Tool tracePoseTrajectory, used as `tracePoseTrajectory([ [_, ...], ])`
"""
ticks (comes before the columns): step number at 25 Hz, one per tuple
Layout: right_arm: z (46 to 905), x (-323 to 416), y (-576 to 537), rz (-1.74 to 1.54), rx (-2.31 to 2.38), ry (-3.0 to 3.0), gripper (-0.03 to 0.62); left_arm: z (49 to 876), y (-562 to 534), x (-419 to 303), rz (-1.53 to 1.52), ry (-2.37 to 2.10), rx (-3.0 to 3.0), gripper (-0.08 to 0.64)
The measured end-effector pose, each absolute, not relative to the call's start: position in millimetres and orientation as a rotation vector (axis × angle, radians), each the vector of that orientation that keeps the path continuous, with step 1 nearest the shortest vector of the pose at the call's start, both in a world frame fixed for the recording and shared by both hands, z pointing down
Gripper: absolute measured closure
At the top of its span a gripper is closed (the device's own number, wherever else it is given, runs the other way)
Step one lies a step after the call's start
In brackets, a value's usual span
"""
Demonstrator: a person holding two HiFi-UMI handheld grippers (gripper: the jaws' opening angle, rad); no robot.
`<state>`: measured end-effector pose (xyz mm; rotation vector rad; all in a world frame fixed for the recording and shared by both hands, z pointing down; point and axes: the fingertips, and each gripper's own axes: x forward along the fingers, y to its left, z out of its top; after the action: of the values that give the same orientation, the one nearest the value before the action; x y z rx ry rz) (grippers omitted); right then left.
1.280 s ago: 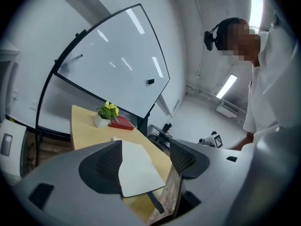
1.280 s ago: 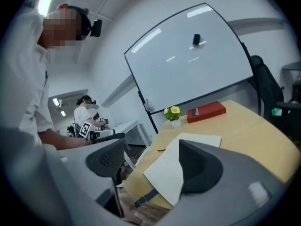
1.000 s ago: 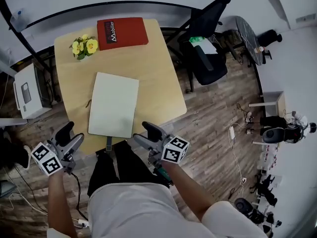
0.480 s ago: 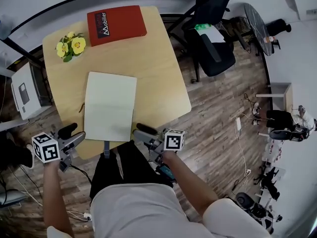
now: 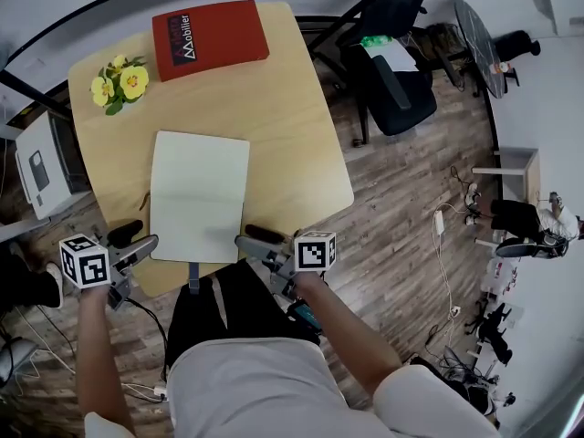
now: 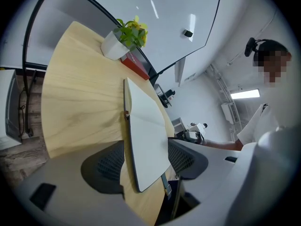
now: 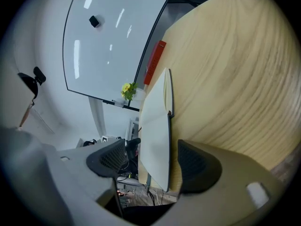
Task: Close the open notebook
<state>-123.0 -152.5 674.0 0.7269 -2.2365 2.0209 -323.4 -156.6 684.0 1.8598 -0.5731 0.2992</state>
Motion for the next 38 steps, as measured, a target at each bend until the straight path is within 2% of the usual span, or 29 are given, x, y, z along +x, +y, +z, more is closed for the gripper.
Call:
tracePoseTrajectory([
  [5,681,-127,-156,1.995,0.715,-2.208,0.294,690,-164,-318,0.29,-0.558,1.837,0.287],
  [10,684,-138,-153,2.007,0.661,-2.166,0.306,694,-161,-311,0.317,-0.519,1.807,0.3],
  [12,686,-138,-153,2.02,0.657,-2.148,0.355,695,-158,-310,0.318,-0.507,1.792,0.312],
  [16,685,-139,-153,2.071,0.63,-2.12,0.371,697,-150,-311,0.295,-0.49,1.757,0.328],
  [18,687,-138,-153,2.068,0.629,-2.11,0.4,695,-145,-312,0.278,-0.488,1.737,0.337],
  [19,687,-137,-153,2.073,0.633,-2.105,0.424,694,-143,-313,0.271,-0.489,1.73,0.345],
  [22,685,-135,-153,2.107,0.638,-2.101,0.435,692,-138,-316,0.248,-0.489,1.723,0.378],
  [24,683,-134,-152,2.126,0.637,-2.102,0.481,689,-137,-319,0.229,-0.489,1.723,0.406],
  [28,676,-133,-152,2.156,0.62,-2.107,0.486,680,-138,-323,0.195,-0.495,1.717,0.455],
  [30,673,-131,-152,2.163,0.614,-2.107,0.53,673,-140,-323,0.179,-0.496,1.706,0.477],
  [38,659,-124,-159,2.227,0.608,-2.093,0.532,659,-141,-316,0.19,-0.462,1.687,0.465],
])
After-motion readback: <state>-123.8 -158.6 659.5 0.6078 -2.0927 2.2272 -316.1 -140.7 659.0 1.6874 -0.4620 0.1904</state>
